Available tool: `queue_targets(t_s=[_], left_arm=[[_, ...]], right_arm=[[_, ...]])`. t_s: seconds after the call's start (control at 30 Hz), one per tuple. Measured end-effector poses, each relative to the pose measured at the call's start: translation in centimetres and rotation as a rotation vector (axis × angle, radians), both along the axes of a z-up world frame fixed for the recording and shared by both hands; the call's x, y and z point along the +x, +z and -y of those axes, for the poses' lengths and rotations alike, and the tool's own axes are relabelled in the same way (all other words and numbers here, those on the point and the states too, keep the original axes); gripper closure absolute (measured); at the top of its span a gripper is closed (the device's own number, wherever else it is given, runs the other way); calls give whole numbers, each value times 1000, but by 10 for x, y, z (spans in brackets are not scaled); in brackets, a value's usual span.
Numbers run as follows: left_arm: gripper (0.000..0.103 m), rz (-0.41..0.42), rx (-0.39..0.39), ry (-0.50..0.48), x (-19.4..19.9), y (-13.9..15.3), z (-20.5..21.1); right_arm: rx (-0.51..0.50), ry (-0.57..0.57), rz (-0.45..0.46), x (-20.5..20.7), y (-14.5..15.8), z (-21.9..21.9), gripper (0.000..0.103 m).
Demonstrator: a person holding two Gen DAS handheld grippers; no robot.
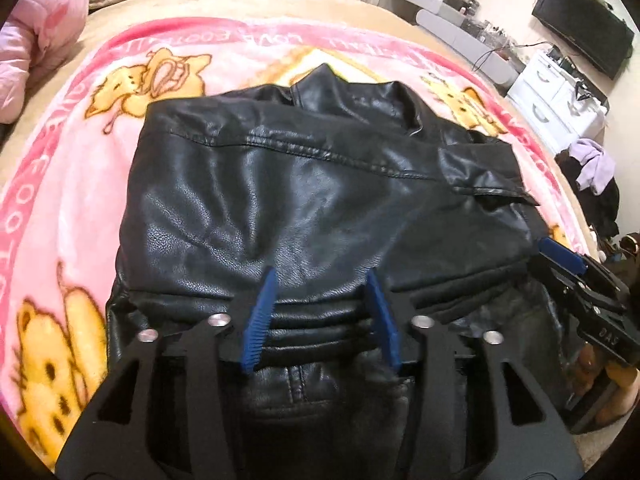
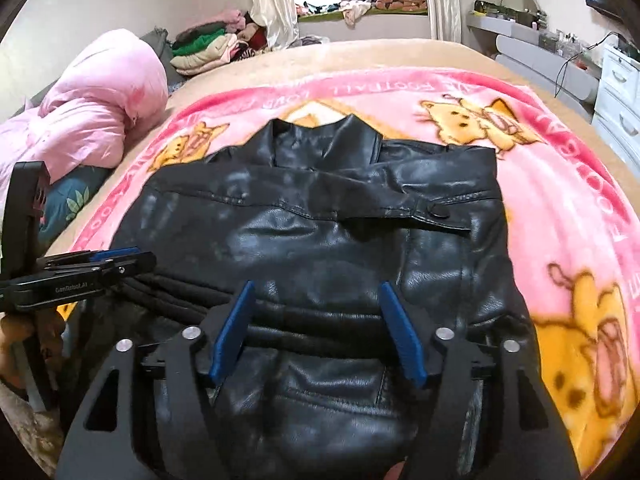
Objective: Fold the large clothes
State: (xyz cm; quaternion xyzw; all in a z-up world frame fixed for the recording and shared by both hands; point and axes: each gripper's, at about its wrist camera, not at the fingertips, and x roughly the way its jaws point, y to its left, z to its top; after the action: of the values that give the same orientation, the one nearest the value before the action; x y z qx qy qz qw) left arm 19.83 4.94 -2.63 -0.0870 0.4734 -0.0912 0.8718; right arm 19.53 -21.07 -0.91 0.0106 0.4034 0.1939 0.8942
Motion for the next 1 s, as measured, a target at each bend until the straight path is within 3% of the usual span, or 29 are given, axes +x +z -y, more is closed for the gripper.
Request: queue_targets(t_s=[0.07, 0.17, 0.37, 0.57, 1.0], left_arm=[[50, 10, 11, 0, -4, 4, 1], [35, 23, 23, 4, -10, 10, -1], [11, 58, 53, 10, -22, 22, -3], [9, 85, 100, 18, -32, 30, -5], [9, 140, 122, 19, -59, 48, -9]], right_arm=[[18, -11, 8, -6, 3, 3, 21], [49, -25, 17, -13, 7, 8, 12], [67, -59, 30, -24, 16, 14, 8], [56, -67, 41, -34, 21, 14, 7], [18, -44, 77, -72, 40, 17, 7]])
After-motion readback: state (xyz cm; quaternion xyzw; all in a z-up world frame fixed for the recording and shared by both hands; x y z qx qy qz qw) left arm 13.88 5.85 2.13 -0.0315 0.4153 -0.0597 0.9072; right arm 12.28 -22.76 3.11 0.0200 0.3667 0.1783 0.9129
